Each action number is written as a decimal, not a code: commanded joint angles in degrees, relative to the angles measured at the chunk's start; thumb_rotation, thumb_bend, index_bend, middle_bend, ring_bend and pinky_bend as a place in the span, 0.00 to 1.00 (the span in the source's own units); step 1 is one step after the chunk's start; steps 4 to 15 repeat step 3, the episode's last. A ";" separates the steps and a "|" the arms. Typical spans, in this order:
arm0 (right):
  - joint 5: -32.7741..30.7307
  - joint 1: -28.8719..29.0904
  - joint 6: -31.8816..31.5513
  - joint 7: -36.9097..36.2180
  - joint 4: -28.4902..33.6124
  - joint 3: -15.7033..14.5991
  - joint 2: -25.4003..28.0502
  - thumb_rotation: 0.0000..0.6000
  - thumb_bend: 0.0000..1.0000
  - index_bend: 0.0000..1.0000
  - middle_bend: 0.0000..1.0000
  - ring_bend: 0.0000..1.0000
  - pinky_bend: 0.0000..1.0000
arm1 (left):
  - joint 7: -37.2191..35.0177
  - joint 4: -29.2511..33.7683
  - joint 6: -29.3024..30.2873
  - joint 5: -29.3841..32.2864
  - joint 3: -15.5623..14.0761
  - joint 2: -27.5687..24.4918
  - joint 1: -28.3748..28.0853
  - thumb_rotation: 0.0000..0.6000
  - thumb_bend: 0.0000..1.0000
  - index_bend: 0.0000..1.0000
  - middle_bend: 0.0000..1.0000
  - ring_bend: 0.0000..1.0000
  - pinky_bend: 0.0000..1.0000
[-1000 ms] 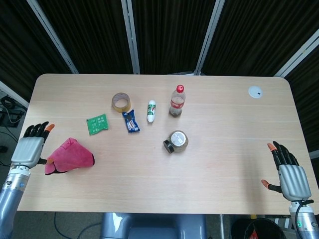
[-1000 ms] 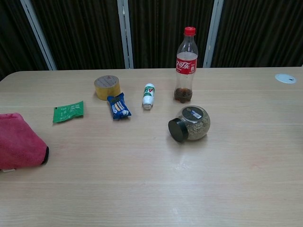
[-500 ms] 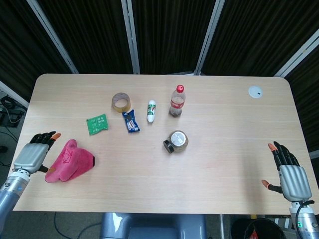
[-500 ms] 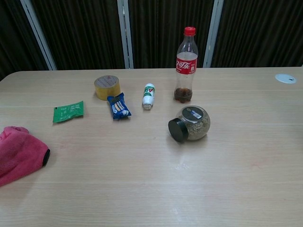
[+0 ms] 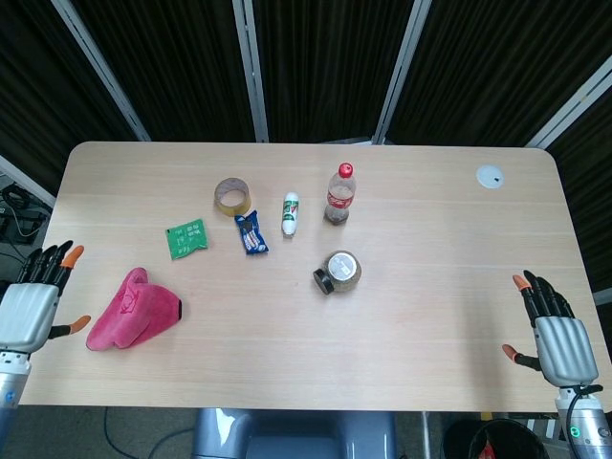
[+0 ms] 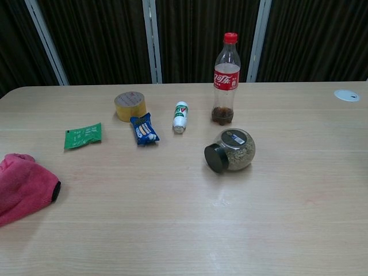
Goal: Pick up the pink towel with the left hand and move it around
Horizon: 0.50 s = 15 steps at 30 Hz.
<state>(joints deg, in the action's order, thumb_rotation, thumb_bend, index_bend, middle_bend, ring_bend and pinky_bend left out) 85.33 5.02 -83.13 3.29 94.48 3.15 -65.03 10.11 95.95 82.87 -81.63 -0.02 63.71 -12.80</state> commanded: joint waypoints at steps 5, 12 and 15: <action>0.71 -0.09 -0.65 0.40 -0.48 -0.04 -0.22 1.00 0.00 0.02 0.00 0.00 0.15 | -1.07 -3.10 2.04 -2.42 -1.66 1.88 3.14 1.00 0.00 0.00 0.00 0.00 0.00; 0.71 -0.09 -0.65 0.40 -0.48 -0.04 -0.22 1.00 0.00 0.02 0.00 0.00 0.15 | -1.07 -3.10 2.04 -2.42 -1.66 1.88 3.14 1.00 0.00 0.00 0.00 0.00 0.00; 0.71 -0.09 -0.65 0.40 -0.48 -0.04 -0.22 1.00 0.00 0.02 0.00 0.00 0.15 | -1.07 -3.10 2.04 -2.42 -1.66 1.88 3.14 1.00 0.00 0.00 0.00 0.00 0.00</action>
